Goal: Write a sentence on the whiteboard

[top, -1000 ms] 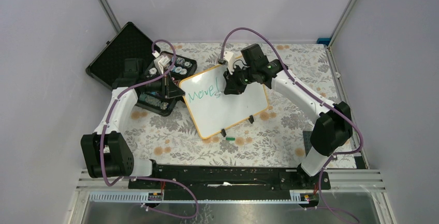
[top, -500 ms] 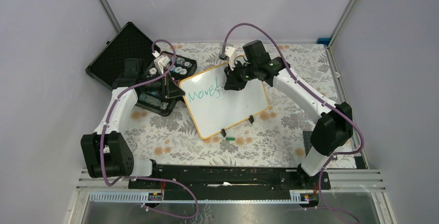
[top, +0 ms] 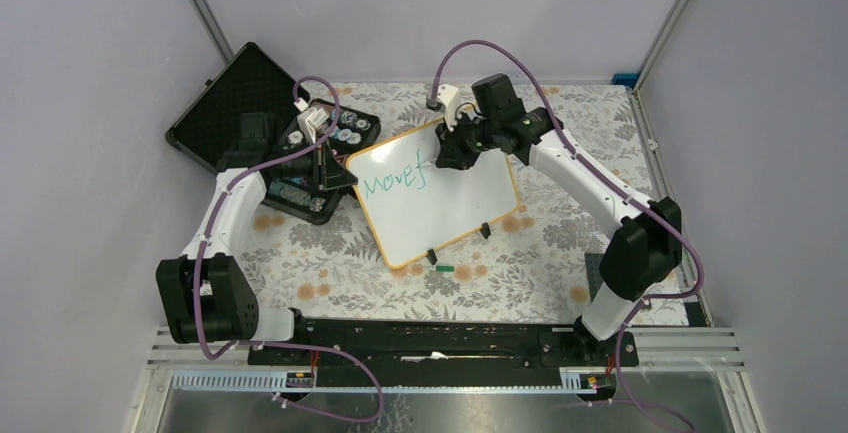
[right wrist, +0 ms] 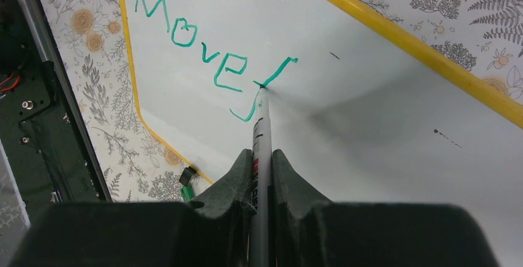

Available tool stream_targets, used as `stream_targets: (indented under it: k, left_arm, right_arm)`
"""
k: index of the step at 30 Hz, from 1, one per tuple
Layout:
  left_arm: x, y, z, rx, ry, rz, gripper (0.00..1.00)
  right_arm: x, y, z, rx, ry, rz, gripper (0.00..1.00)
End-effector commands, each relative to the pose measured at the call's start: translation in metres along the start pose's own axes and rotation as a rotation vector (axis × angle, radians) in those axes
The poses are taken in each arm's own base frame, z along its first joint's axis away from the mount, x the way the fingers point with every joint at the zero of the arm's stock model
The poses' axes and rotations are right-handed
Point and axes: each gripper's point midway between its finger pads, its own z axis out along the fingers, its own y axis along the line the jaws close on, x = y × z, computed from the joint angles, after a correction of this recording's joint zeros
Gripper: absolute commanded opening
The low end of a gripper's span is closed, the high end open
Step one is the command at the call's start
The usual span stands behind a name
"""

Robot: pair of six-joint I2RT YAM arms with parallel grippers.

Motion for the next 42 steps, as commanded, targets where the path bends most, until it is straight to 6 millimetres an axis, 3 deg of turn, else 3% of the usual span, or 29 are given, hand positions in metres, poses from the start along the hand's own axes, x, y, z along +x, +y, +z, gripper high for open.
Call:
stream_targets:
  k: [1,8,15,22,32,42]
  left_arm:
    - [0.000,0.008,0.002,-0.024,0.002,0.073,0.00]
    - [0.001,0.009,0.003,-0.027,0.004,0.072,0.00]
    - [0.001,0.012,0.003,-0.029,0.008,0.069,0.00]
    - [0.000,0.017,0.004,-0.046,0.013,0.071,0.00]
    - [-0.005,0.028,0.004,-0.086,0.038,0.090,0.00]
    - [-0.010,0.033,0.004,-0.102,0.052,0.097,0.00]
  right_arm:
    - [-0.014,-0.019,-0.012,0.064,-0.042,-0.016,0.00]
    - [-0.013,-0.018,-0.016,0.056,-0.044,-0.014,0.00]
    - [-0.020,0.006,-0.024,-0.054,-0.068,-0.031,0.00]
    - [-0.024,0.012,-0.037,-0.143,-0.108,0.006,0.00]
    - [-0.024,0.005,-0.051,-0.173,-0.140,0.021,0.00]
    - [-0.021,-0.004,-0.048,-0.164,-0.139,0.021,0.00]
